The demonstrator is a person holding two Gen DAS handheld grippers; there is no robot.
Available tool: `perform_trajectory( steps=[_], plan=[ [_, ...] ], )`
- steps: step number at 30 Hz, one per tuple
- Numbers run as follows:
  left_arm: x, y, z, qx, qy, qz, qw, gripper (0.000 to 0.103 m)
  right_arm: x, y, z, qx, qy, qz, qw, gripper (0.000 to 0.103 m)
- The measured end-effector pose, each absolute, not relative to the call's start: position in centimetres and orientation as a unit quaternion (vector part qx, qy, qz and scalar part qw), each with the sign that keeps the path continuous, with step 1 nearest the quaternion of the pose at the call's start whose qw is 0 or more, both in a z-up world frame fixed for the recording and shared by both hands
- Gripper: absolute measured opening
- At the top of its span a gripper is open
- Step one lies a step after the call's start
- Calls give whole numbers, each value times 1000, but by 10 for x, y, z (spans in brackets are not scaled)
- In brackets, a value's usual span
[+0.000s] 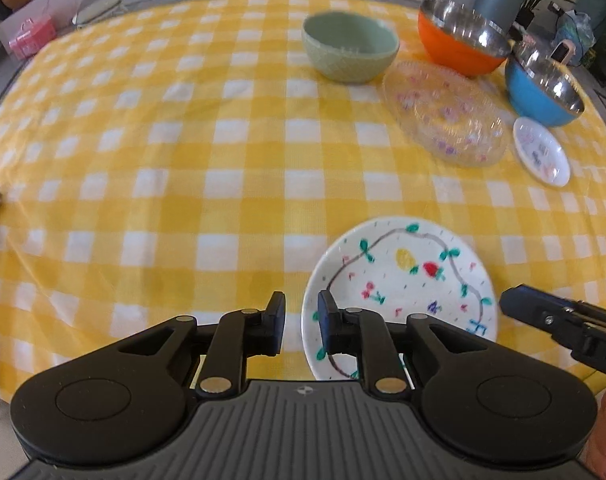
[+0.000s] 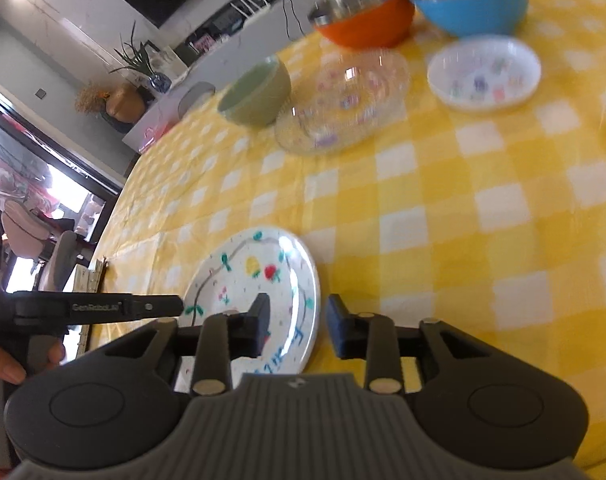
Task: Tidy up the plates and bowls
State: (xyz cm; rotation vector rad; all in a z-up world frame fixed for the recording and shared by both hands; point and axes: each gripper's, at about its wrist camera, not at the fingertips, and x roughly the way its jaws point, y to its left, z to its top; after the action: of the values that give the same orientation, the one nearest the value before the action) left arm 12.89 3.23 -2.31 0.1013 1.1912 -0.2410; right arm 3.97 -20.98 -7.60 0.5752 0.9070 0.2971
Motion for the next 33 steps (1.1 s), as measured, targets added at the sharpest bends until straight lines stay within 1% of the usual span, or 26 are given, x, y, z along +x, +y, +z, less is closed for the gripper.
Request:
perform_trajectory(
  steps=[1, 6, 10, 11, 15, 16, 19, 22, 25, 31, 33],
  plan=[
    [130, 32, -18, 47, 555, -114, 822, 21, 39, -211, -70, 267, 422, 139, 855, 37],
    [139, 19, 15, 52, 522, -125, 842, 28, 38, -220, -45, 246, 387, 136, 878, 39],
    [150, 8, 31, 39, 500, -133, 855, 30, 44, -227, -31, 218, 370, 123, 895, 49],
    [154, 5, 34, 34, 496, -135, 857, 30, 46, -227, -28, 211, 367, 120, 898, 49],
    [164, -3, 40, 17, 474, -145, 868, 31, 62, -236, -20, 200, 366, 114, 902, 50],
    [166, -6, 40, 18, 467, -146, 872, 31, 67, -239, -19, 196, 368, 112, 902, 53],
    [173, -12, 35, 24, 453, -141, 880, 31, 84, -247, -17, 183, 376, 111, 902, 54],
    [181, -15, 24, 21, 457, -136, 879, 31, 100, -257, -19, 180, 382, 106, 901, 56],
    [189, -16, 12, 25, 461, -133, 877, 31, 115, -272, -28, 201, 387, 96, 895, 56],
    [200, -7, -7, -10, 477, -138, 868, 30, 130, -302, -60, 324, 392, 98, 855, 55],
    [204, -5, -14, -22, 479, -141, 866, 31, 133, -306, -66, 337, 395, 92, 850, 51]
  ],
)
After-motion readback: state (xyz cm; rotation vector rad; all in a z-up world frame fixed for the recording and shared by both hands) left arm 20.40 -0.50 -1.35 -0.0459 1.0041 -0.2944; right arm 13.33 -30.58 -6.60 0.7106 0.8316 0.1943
